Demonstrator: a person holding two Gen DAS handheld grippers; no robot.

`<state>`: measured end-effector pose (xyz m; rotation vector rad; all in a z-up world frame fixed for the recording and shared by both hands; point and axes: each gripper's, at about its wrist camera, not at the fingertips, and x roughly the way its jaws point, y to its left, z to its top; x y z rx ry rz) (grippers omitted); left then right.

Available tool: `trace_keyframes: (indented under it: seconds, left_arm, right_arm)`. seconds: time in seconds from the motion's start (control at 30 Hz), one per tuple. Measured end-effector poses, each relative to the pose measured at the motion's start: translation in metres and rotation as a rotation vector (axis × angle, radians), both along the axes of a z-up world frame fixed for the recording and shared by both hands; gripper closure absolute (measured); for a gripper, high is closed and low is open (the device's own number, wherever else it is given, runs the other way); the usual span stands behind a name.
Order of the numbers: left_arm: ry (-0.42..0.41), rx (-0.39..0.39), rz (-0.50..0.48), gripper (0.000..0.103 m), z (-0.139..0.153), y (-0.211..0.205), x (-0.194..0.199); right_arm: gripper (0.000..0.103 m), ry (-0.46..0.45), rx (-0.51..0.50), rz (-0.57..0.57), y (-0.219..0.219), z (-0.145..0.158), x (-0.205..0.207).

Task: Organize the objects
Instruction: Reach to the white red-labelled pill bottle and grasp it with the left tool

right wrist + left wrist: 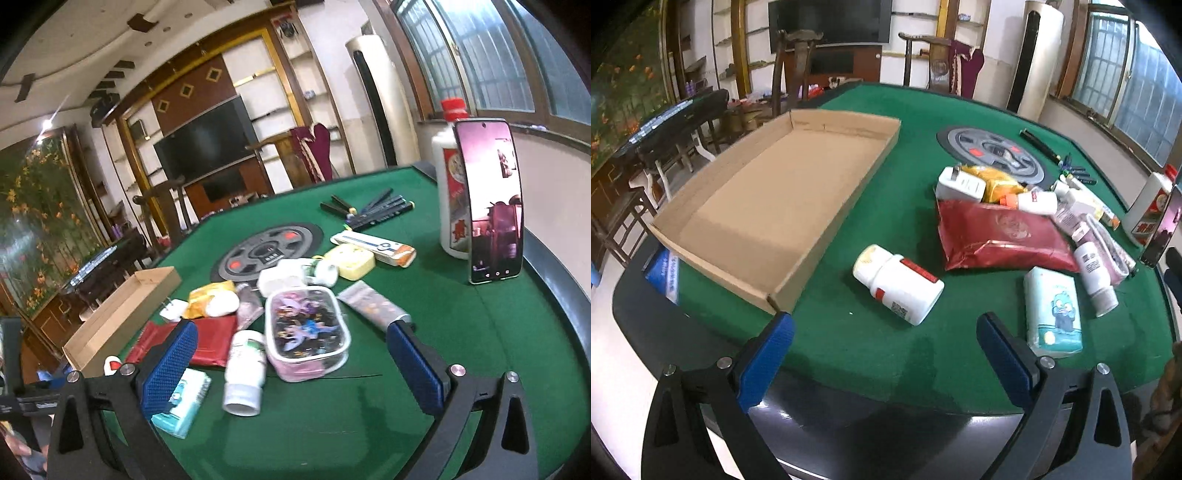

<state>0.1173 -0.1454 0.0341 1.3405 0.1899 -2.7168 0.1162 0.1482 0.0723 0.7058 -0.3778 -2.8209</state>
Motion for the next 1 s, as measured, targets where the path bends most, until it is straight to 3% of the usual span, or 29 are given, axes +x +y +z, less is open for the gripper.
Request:
trace_keyframes:
  seconds: [0.17,0.43,0.63,0.73,1.0]
  left_arm:
    - [-0.029,-0.011,0.051,0.004,-0.011,0.011,-0.019]
    - [-0.039,0.002,0.132,0.005,-0.011,0.008,-0.034]
    - [-0.051,-0.002,0.154,0.02,-0.016,0.0,-0.038]
    - [-0.08,0.03,0.15,0.036,-0.023,-0.004,-0.041]
    - [-0.068,0.027,0.145,0.04,-0.022,-0.002,-0.04]
  right_arm:
    - [0.0,0.039,0.041,0.025,-0.017,0.003,0.008]
    - [0.0,0.002,0.108,0.073,-0.036,-0.002,-0.001]
    - [0.0,-0.019,0.099,0.076,-0.037,-0.006,-0.006]
    - [0.0,-0.02,0.1,0.078,-0.038,-0.006,-0.006]
    - [0.0,-0.027,0.112,0.083,-0.041,-0.007,-0.007]
